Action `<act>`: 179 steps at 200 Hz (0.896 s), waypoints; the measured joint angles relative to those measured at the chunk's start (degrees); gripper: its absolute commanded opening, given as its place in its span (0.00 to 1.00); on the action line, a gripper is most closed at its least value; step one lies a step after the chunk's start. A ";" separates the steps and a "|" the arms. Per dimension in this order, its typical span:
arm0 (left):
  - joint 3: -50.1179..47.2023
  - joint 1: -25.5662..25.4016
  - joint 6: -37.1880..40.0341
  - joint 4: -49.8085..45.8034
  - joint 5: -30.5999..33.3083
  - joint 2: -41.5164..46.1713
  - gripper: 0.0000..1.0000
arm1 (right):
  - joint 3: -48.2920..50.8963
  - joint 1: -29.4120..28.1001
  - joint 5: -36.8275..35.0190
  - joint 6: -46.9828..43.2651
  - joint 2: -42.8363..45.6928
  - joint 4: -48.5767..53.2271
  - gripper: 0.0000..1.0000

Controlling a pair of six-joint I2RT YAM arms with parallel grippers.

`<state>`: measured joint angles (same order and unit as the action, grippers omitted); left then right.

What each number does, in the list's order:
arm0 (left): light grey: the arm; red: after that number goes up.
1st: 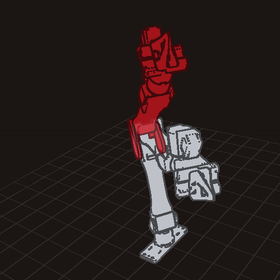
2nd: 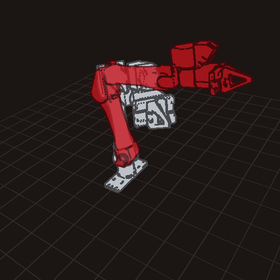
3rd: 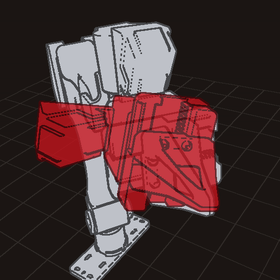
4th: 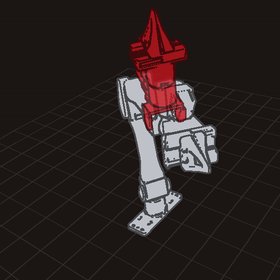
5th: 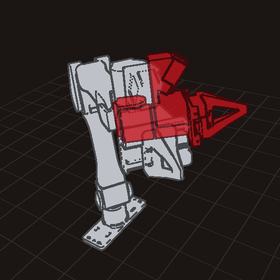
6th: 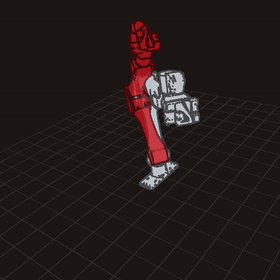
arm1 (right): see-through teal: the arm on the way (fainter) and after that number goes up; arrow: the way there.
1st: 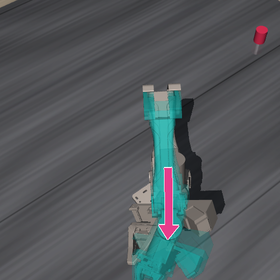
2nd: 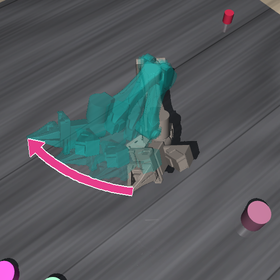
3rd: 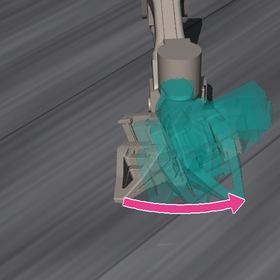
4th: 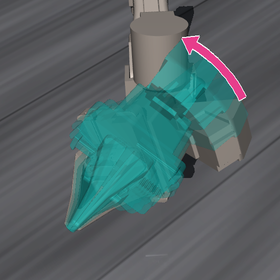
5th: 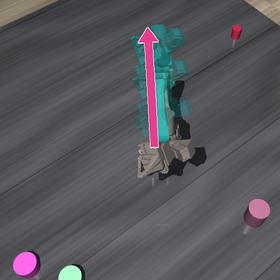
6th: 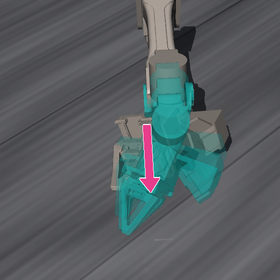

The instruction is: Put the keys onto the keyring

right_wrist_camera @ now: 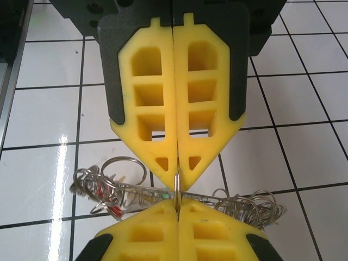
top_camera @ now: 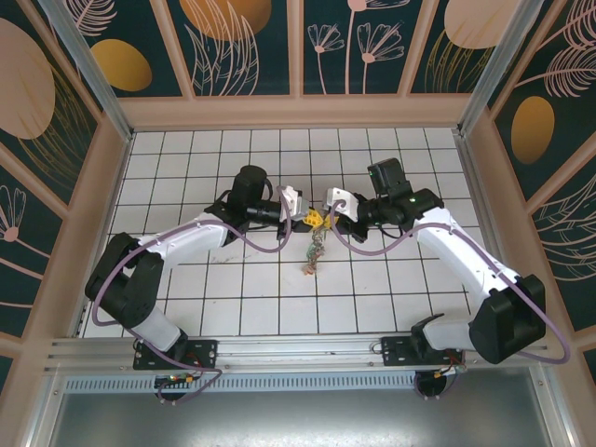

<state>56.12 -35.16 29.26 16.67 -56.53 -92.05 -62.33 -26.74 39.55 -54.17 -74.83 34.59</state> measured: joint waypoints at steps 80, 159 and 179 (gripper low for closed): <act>-10.08 0.00 -21.07 27.76 -1.22 0.74 0.00 | 5.86 3.08 7.37 2.49 5.79 -6.95 0.24; -11.13 0.00 -28.24 40.79 -2.08 0.42 0.00 | 6.69 3.52 11.21 5.03 5.31 -9.09 0.00; -11.13 0.00 -28.50 41.97 -2.91 -0.07 0.00 | 6.64 3.52 12.52 5.03 3.76 -9.11 0.00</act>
<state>44.99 -35.16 0.75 58.63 -59.44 -92.12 -55.68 -23.22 52.07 -49.15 -71.07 25.47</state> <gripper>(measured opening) 0.061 0.048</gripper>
